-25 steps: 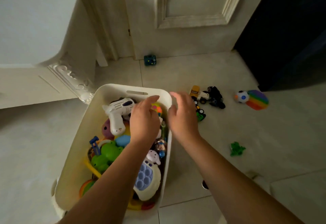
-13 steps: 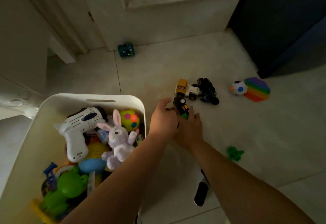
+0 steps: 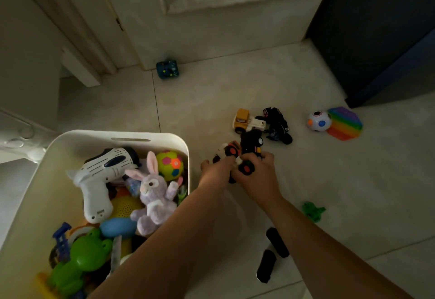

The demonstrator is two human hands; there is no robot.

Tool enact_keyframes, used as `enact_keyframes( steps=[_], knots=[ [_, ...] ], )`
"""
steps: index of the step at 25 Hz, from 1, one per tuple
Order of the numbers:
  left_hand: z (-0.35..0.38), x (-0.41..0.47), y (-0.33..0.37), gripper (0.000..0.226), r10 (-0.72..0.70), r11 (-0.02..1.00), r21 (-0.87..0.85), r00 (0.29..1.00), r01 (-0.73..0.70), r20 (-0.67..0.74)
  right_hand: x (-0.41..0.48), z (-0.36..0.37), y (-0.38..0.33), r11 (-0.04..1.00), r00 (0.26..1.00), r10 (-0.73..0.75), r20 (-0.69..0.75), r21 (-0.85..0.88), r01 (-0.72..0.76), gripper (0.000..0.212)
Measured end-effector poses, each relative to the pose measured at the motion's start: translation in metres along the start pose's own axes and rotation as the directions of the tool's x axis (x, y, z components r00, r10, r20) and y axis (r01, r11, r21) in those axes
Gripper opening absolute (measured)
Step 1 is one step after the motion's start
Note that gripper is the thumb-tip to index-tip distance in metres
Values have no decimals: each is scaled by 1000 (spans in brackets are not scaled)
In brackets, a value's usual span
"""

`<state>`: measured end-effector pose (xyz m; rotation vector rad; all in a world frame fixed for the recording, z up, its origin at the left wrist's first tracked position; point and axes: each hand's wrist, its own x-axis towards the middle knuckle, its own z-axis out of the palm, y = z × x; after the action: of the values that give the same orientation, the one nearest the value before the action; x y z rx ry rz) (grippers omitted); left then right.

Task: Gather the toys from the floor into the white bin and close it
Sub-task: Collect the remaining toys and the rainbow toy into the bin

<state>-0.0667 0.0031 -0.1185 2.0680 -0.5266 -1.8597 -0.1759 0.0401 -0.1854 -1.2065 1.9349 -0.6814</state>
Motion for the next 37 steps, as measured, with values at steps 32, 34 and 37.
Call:
enact_keyframes(
  steps=[32,34,37],
  knots=[
    [-287,-90,-62,44,328,933,-167,944,-319,29,-122,91,-185,962,939,-156,307,-168,214,45],
    [-291,-90,-58,45,340,938,-66,940,-340,-1,-126,101,-182,870,922,-280,267,-336,361,47],
    [-298,-83,-59,49,378,925,50,925,-377,-36,-134,106,-175,788,885,-375,276,-409,461,57]
  ],
)
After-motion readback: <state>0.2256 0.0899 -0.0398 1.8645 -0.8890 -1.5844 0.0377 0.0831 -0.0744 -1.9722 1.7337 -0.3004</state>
